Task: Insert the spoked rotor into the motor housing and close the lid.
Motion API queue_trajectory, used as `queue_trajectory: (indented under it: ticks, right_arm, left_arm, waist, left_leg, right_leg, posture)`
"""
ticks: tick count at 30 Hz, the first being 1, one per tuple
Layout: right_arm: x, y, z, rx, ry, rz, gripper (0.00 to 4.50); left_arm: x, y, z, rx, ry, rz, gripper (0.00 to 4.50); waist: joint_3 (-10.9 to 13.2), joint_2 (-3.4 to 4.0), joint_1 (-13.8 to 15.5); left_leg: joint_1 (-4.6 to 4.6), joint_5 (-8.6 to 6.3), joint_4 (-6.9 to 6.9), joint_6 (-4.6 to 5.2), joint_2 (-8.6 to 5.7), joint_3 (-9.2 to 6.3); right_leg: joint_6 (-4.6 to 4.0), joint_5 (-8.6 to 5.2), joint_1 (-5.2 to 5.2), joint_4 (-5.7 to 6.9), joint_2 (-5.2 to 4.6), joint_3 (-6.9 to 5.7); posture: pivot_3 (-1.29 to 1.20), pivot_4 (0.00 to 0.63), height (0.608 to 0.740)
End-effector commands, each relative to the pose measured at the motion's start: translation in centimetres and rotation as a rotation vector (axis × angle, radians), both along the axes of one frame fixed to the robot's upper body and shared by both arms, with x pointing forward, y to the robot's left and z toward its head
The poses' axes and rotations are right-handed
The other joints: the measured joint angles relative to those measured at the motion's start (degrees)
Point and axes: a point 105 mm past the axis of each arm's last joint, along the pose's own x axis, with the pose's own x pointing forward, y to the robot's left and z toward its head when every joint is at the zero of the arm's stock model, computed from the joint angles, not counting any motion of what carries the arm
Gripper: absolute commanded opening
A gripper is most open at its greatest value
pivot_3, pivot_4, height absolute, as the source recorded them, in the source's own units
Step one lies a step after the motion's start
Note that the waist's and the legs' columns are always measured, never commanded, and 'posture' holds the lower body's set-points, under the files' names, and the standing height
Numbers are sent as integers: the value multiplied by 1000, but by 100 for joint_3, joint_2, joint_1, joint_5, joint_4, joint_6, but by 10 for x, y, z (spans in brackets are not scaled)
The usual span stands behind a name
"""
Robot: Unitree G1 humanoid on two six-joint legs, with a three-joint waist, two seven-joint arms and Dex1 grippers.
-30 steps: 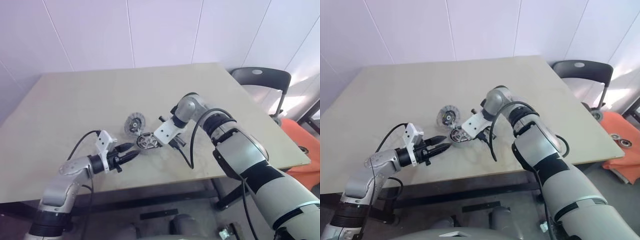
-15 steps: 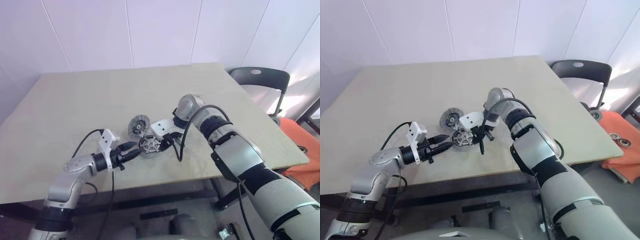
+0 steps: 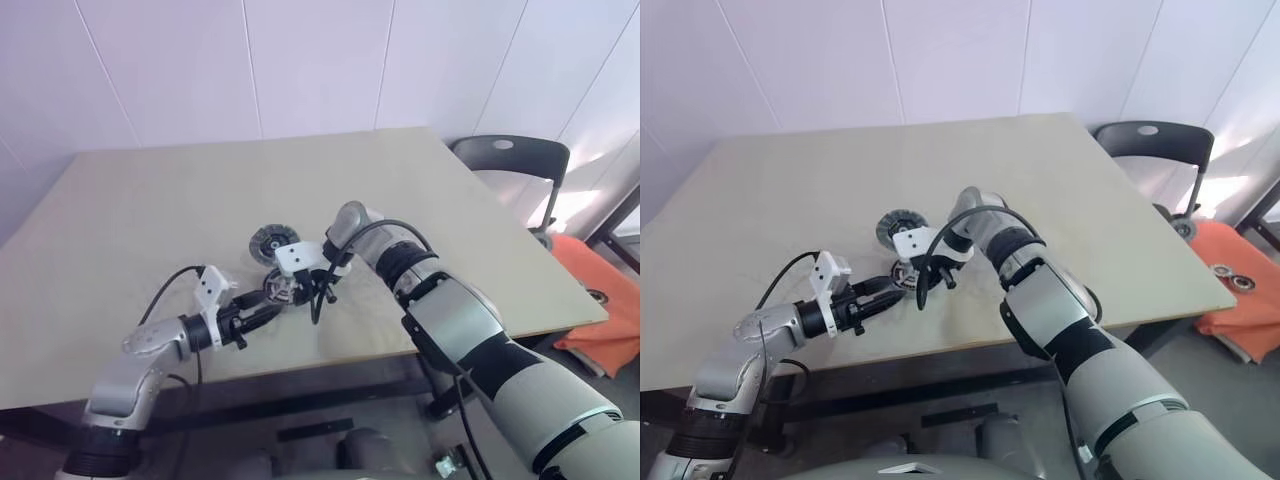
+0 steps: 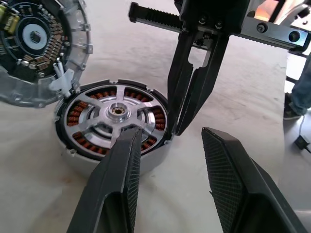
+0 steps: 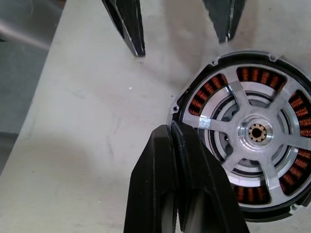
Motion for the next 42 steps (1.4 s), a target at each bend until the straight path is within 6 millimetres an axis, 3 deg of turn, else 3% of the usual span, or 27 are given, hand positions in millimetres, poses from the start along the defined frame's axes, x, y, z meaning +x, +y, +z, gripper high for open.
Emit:
queue_trajectory:
  ticks: [1,11,15,22,30,34,42]
  right_arm:
    - [7,13,28,83,-92,33,29]
    - [9,6,22,79,-135,65,29]
    - [15,15,24,115,-164,-5,963]
    - [8,22,37,153,-83,7,963]
    - [-2,4,58,181,-46,162,963]
    - [-1,-4,65,214,-172,264,963]
    - [11,-21,38,106,-625,504,963]
  left_arm:
    - [3,-1,13,-4,-57,-6,2119]
    - [6,-2,15,-5,-63,-17,2119]
    - [5,-2,15,-4,-61,-18,2119]
    - [4,-1,15,-3,-58,-17,2119]
    - [5,1,14,-2,-55,-15,2119]
    - [7,0,15,-2,-59,-22,2119]
    - [9,-1,18,0,-66,-39,2119]
  waist:
    - [0,0,13]
    - [1,1,18]
    - [1,1,18]
    - [1,1,34]
    - [1,2,43]
    - [1,2,38]
    - [3,2,35]
  left_leg:
    - [-5,0,-1,0,-2,-1]
    - [-8,-1,-16,-1,-6,-11]
    - [-6,-1,-16,-1,-6,-11]
    - [-7,-1,-13,-1,-7,-13]
    - [-10,-1,-14,-1,-9,-17]
    - [-8,-1,-13,-1,-10,-17]
    - [-7,-1,-16,-1,-10,-14]
  right_leg:
    - [1,0,-3,-2,-2,0]
    - [1,0,-3,-10,-6,-7]
    - [1,0,-2,-10,-6,-7]
    - [1,0,0,-10,-7,-8]
    - [2,0,1,-13,-7,-12]
    - [2,0,2,-13,-9,-12]
    - [1,-1,1,-15,-10,-10]
  posture:
    - [0,0,740]
    - [0,0,740]
    - [0,0,740]
    - [0,0,740]
    - [0,0,740]
    - [0,0,740]
    - [0,0,740]
